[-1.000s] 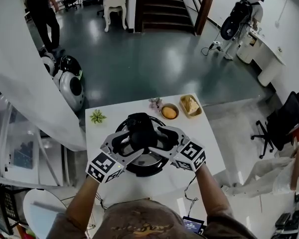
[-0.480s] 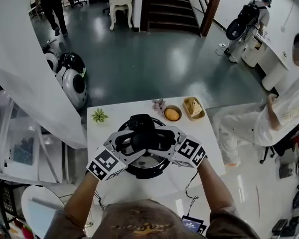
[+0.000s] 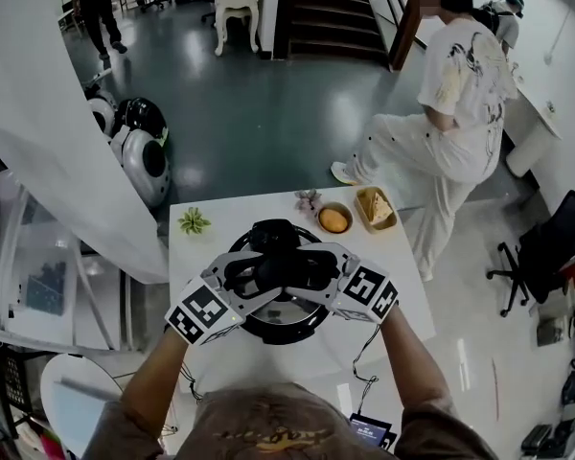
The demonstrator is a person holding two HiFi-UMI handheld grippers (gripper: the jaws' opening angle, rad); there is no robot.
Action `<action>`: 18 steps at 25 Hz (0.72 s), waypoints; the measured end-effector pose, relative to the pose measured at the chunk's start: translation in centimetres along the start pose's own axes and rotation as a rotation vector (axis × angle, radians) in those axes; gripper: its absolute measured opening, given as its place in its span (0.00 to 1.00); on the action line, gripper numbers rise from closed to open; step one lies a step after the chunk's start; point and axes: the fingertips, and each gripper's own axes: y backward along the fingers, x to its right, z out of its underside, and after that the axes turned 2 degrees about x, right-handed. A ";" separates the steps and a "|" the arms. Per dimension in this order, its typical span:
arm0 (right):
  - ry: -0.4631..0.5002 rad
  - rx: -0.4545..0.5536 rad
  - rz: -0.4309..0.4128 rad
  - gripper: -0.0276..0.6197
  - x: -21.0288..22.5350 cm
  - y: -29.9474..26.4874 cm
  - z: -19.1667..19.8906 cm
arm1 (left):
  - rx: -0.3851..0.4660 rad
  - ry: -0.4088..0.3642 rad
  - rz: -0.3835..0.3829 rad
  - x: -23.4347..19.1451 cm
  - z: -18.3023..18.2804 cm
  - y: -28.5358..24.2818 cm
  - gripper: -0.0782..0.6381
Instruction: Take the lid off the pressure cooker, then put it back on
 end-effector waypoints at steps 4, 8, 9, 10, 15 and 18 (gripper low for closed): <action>-0.015 -0.004 0.029 0.49 0.0 -0.1 -0.1 | 0.000 -0.003 0.025 -0.1 0.0 0.1 0.46; -0.041 -0.024 0.066 0.49 0.0 -0.1 -0.1 | -0.005 -0.013 0.076 -0.1 -0.1 0.0 0.46; -0.048 -0.029 0.074 0.49 0.0 -0.1 0.0 | -0.007 -0.014 0.089 -0.1 -0.1 0.0 0.46; -0.055 -0.034 0.083 0.49 0.0 -0.1 0.0 | -0.007 -0.017 0.102 -0.2 0.0 0.0 0.46; -0.094 -0.058 0.140 0.49 -0.2 -0.4 0.0 | -0.003 -0.037 0.177 -0.4 0.3 0.2 0.46; -0.124 -0.067 0.185 0.49 -0.4 -0.3 0.1 | 0.000 -0.052 0.230 -0.3 0.2 0.2 0.46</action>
